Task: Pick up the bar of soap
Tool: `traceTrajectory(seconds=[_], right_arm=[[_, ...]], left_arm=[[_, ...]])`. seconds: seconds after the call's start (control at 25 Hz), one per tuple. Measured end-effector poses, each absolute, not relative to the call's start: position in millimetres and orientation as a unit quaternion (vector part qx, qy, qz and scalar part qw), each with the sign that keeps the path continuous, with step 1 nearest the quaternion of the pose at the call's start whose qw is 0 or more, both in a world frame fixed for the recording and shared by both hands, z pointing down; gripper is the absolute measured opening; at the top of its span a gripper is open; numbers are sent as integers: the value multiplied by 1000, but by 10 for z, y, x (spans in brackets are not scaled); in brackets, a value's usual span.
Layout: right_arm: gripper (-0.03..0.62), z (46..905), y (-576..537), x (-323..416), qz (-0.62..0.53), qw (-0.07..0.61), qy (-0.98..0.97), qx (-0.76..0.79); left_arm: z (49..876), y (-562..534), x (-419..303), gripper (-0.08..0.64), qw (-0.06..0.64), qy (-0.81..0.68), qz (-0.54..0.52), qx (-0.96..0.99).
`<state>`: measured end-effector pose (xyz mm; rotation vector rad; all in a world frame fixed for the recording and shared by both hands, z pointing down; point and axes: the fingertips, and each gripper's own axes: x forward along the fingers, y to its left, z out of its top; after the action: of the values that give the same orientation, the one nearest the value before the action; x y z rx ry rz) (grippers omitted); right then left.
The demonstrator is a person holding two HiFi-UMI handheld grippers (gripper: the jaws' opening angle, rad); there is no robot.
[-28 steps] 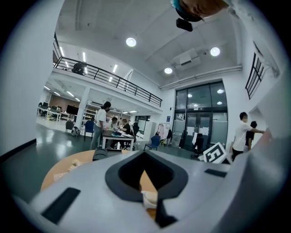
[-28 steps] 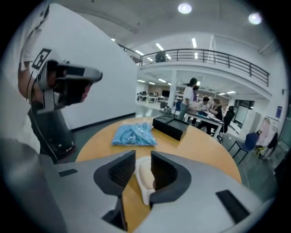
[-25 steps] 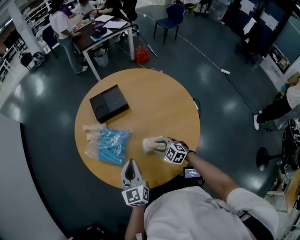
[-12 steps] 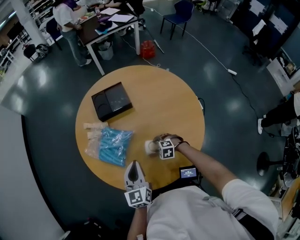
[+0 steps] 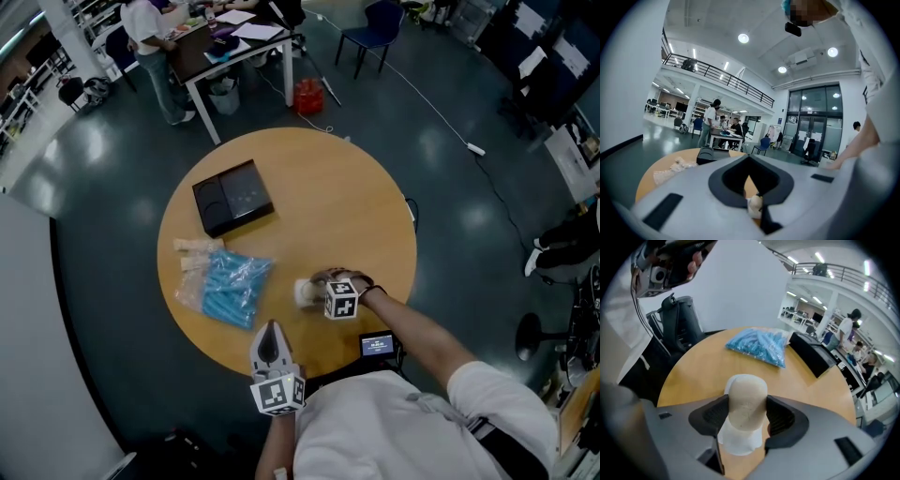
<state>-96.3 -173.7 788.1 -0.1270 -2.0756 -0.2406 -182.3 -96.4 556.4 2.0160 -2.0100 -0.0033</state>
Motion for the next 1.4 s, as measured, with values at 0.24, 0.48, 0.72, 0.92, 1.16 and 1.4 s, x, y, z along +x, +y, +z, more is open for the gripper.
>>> traceTrajectory(seconds=[0.24, 0.48, 0.72, 0.92, 1.16, 1.4], right_arm=[[258, 6434, -1986, -766, 46, 228, -958, 166], [258, 5379, -1735, -80, 67, 44, -933, 352], [258, 5308, -1368, 157, 99, 17, -916, 387], [258, 5323, -1318, 127, 105, 15, -921, 374], [258, 5287, -1308, 155, 99, 15, -924, 368], [258, 5306, -1302, 169, 96, 18, -927, 362]], left_arm=[[5385, -961, -1797, 6, 132, -694, -12, 708], [5234, -995, -1651, 6, 119, -686, -23, 717], [5211, -1006, -1427, 6, 121, -666, -22, 736], [5240, -1012, -1353, 6, 128, -662, -27, 738], [5204, -1006, -1328, 6, 121, -664, -27, 737], [5225, -991, -1317, 6, 123, -667, -29, 734]])
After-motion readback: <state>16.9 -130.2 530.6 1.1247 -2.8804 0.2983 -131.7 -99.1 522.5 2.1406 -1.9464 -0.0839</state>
